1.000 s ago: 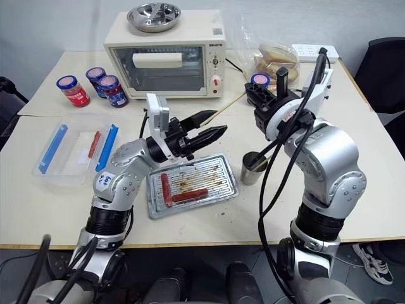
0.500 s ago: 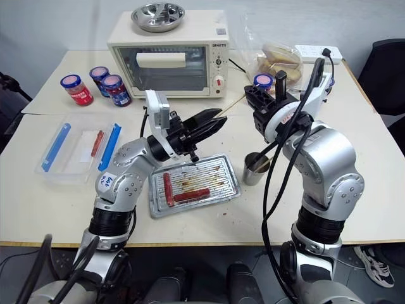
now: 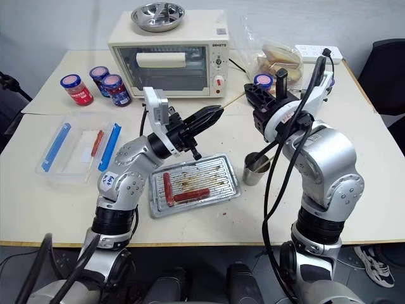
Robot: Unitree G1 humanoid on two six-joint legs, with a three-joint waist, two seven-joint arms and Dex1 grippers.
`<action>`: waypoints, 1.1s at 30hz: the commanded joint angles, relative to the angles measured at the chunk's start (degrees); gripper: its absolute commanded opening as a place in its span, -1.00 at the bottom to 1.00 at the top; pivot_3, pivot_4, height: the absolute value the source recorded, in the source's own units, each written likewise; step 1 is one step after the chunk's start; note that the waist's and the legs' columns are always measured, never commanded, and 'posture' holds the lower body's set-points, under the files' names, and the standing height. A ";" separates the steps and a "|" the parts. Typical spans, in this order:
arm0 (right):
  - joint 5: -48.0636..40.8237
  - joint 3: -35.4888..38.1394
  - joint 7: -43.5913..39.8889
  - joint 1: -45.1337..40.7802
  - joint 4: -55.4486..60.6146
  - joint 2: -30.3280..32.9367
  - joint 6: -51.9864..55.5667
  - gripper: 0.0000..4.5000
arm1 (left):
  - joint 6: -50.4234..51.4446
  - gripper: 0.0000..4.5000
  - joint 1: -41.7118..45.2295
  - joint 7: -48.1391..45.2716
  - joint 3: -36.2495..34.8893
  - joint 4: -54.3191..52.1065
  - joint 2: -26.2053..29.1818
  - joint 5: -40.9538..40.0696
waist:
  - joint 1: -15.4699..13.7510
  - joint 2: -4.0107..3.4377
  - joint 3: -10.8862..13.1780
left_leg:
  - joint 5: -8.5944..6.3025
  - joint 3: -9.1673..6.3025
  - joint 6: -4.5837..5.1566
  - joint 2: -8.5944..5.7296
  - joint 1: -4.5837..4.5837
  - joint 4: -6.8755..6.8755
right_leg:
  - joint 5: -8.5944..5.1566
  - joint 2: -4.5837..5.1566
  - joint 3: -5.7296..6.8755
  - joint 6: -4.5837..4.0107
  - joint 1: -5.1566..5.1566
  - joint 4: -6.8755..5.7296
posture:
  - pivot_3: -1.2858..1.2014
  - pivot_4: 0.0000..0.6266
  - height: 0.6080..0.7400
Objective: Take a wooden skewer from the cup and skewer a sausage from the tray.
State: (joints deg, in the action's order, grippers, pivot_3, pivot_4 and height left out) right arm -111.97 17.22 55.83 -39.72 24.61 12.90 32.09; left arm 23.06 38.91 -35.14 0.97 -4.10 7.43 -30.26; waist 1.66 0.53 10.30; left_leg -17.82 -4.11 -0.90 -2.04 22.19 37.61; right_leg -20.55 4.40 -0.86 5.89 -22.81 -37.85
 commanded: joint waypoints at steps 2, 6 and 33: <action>-1.03 0.18 -1.28 0.12 2.12 1.02 -0.10 -1.00 | -1.09 -0.99 1.81 1.40 -2.01 -0.81 0.02 -0.36 | -0.01 0.00 0.00 | 0.00 0.00 0.00 0.00 0.00 0.00 | 0.00 0.00 0.00 0.00 0.00 0.00 | 0.03 -0.52 1.00; -1.03 -0.36 -3.91 0.31 1.06 5.88 3.40 -0.64 | 0.46 -1.00 1.60 1.13 -2.93 -1.58 2.11 -0.75 | 0.00 0.00 0.00 | 0.00 0.00 0.00 0.01 0.00 0.00 | 0.00 -0.01 0.00 0.00 0.00 0.00 | 0.03 -0.52 1.00; 65.31 -37.43 -91.09 -6.76 7.99 43.87 19.16 0.32 | 23.90 -1.00 -27.68 -23.45 -30.39 -21.48 49.41 -20.04 | -0.21 -0.08 0.07 | 0.00 -0.17 -0.03 0.11 0.06 -0.35 | 0.01 0.06 0.11 -0.01 -0.03 0.81 | 0.03 -0.52 1.00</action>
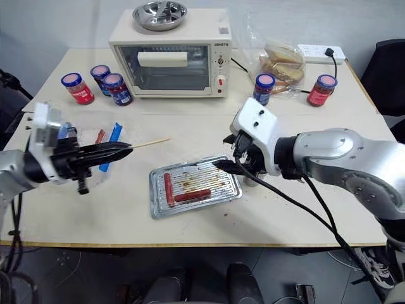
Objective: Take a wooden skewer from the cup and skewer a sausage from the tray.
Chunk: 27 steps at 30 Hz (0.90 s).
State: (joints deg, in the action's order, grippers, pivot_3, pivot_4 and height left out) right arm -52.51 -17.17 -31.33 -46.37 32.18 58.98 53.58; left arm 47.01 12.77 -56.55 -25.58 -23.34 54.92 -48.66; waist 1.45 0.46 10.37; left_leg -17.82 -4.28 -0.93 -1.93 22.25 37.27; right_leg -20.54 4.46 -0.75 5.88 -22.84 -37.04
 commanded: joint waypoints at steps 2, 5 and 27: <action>9.90 -5.78 -5.16 -0.03 -0.87 -4.85 -3.05 0.32 | -0.02 -1.00 -2.60 -2.45 -4.79 -2.30 2.82 -1.91 | 0.02 0.00 0.00 | 0.01 -0.01 -0.02 0.00 0.00 0.00 | 0.00 0.01 0.01 0.00 0.01 -0.03 | 0.03 -0.52 1.00; 17.22 -12.30 -6.58 -1.11 -4.50 -10.63 -4.15 0.32 | 0.23 -1.00 -3.59 -3.37 -5.81 -2.32 4.07 -2.27 | 0.16 0.00 0.00 | 0.03 -0.02 -0.05 -0.01 -0.03 0.00 | 0.00 0.01 0.03 -0.01 0.00 -0.06 | 0.03 -0.52 1.00; 38.22 -19.77 -16.98 -0.82 -16.37 -23.47 -6.91 0.32 | -1.00 -1.00 0.19 -2.02 -2.80 0.19 4.31 -1.32 | 0.28 0.00 0.00 | 0.08 0.16 -0.13 -0.16 0.11 0.03 | -0.01 0.04 -0.20 -0.04 -0.58 -0.69 | 0.03 -0.52 1.00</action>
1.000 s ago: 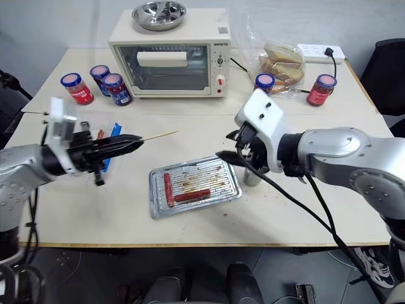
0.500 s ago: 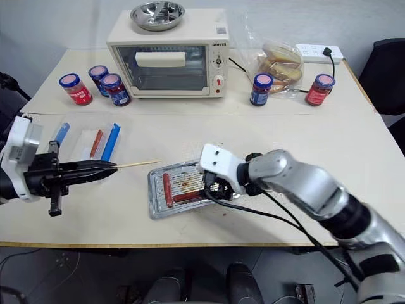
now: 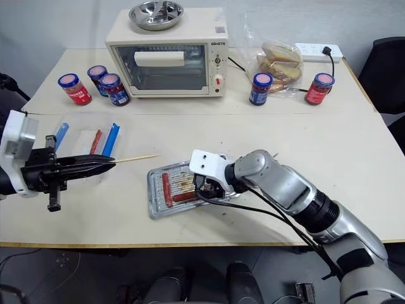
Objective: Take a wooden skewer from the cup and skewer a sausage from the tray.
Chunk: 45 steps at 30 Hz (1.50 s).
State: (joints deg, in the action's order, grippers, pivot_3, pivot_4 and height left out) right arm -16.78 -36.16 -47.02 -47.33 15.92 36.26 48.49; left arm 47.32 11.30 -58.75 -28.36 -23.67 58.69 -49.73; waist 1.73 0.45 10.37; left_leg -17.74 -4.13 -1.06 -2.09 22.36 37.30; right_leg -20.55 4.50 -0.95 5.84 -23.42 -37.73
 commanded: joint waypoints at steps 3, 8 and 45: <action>4.10 -0.98 -2.12 0.32 -0.88 -1.39 -2.20 0.32 | -1.42 -1.00 2.31 0.15 0.45 0.92 0.53 -0.14 | 0.07 0.00 0.00 | 0.01 0.01 -0.01 -0.01 0.00 0.02 | 0.00 0.00 -0.02 0.00 -0.02 -0.03 | 0.03 -0.52 1.00; 6.69 -1.33 -3.20 0.93 -2.87 -2.69 -3.01 0.24 | -1.92 -1.00 2.77 0.14 1.15 1.32 0.42 0.00 | 0.07 0.00 0.00 | 0.01 0.02 -0.02 -0.01 0.01 0.02 | 0.00 -0.01 -0.03 0.00 -0.05 -0.06 | 0.03 -0.52 1.00; 9.32 2.94 -5.03 6.82 -1.69 -5.36 -1.53 -0.84 | -3.78 -1.00 4.80 0.21 4.98 2.48 -0.56 0.61 | 0.02 0.06 -0.04 | 0.02 0.02 -0.03 -0.04 0.00 0.20 | 0.00 -0.01 -0.03 0.00 -0.03 -0.22 | 0.03 -0.52 1.00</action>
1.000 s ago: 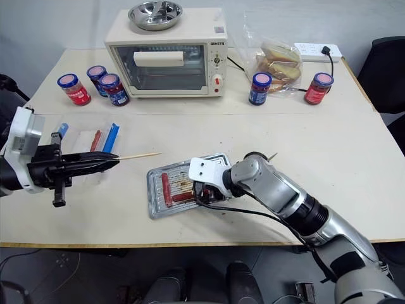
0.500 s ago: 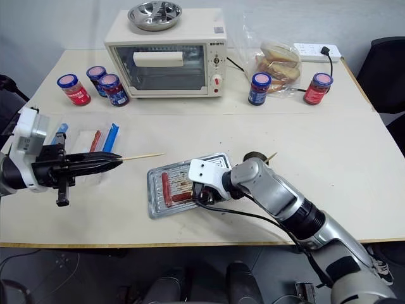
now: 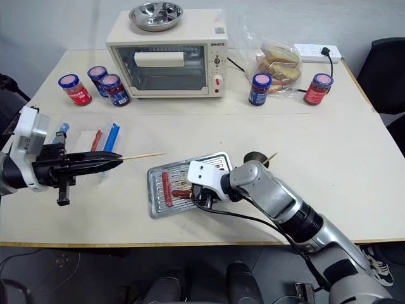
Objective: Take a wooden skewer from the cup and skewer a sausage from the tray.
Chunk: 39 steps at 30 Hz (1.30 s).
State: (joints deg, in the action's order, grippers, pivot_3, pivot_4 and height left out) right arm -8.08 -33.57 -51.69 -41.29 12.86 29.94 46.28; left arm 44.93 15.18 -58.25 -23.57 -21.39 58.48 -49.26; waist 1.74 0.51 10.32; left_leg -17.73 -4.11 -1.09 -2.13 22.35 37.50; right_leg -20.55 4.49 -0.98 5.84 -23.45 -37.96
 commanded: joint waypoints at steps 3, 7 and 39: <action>-0.57 2.12 -1.60 -0.40 3.82 2.28 2.50 -0.84 | -2.23 -1.00 1.83 -1.37 1.98 1.20 -0.45 0.69 | -0.03 0.00 0.00 | 0.00 0.00 0.00 0.00 0.00 0.00 | 0.00 0.00 0.00 0.00 -0.01 0.00 | 0.03 -0.52 1.00; -4.34 6.11 -4.33 -2.95 8.83 5.36 7.96 -0.84 | -4.06 -1.00 5.06 -3.67 5.85 4.30 -0.44 2.23 | -0.11 0.00 0.00 | 0.00 -0.01 0.00 -0.01 0.04 0.04 | 0.00 0.00 0.01 0.00 -0.01 0.00 | 0.03 -0.52 1.00; -32.96 28.82 -12.37 -7.47 19.21 29.35 26.94 -0.84 | -6.80 -1.00 20.07 -16.51 20.75 10.79 -8.22 7.82 | -0.17 0.02 0.00 | -0.16 -0.03 0.25 -0.07 0.40 0.55 | 0.01 0.03 0.02 0.02 -0.16 -0.15 | 0.03 -0.52 1.00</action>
State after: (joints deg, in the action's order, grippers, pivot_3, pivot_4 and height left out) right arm -39.89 -6.43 -64.45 -48.40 31.32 58.30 73.69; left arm 38.23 35.35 -74.56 -1.77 -8.70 50.12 -40.63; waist 1.57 0.53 10.32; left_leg -17.88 -4.14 -0.84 -2.20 22.75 38.05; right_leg -20.54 4.52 -0.96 5.87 -23.60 -38.11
